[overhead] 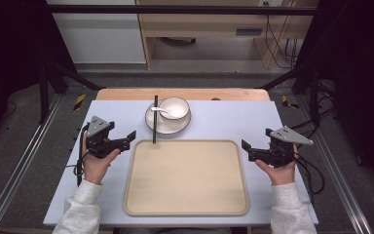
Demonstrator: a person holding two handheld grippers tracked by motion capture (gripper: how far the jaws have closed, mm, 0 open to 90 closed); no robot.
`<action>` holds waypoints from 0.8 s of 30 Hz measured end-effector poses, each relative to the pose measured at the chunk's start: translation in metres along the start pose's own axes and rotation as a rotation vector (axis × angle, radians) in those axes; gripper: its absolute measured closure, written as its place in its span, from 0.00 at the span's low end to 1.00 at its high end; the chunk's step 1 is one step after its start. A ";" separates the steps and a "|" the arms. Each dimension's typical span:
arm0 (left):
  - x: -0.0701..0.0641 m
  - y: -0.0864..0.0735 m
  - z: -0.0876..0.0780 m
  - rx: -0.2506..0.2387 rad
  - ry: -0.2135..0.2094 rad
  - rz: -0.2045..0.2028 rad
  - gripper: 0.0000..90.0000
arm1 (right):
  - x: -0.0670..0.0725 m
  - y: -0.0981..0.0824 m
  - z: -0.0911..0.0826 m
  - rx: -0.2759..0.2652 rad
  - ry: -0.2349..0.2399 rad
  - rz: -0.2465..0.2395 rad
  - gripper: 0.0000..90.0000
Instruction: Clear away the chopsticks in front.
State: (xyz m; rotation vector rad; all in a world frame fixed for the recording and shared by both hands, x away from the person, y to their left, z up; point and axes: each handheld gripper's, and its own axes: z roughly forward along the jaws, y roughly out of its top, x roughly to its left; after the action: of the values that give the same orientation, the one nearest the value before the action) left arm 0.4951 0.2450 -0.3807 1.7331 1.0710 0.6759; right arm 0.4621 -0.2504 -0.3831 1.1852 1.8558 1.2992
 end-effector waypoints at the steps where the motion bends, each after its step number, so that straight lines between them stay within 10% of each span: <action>1: 0.000 0.002 0.001 0.000 0.001 -0.001 0.14 | 0.000 0.000 0.000 0.004 0.000 -0.003 0.04; 24: -0.007 0.038 0.045 0.006 -0.004 0.031 0.15 | 0.002 -0.001 0.004 0.011 0.003 -0.007 0.04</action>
State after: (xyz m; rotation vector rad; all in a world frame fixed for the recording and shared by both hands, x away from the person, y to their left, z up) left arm 0.5423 0.2132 -0.3637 1.7587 1.0455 0.6889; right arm 0.4636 -0.2468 -0.3855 1.1818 1.8701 1.2895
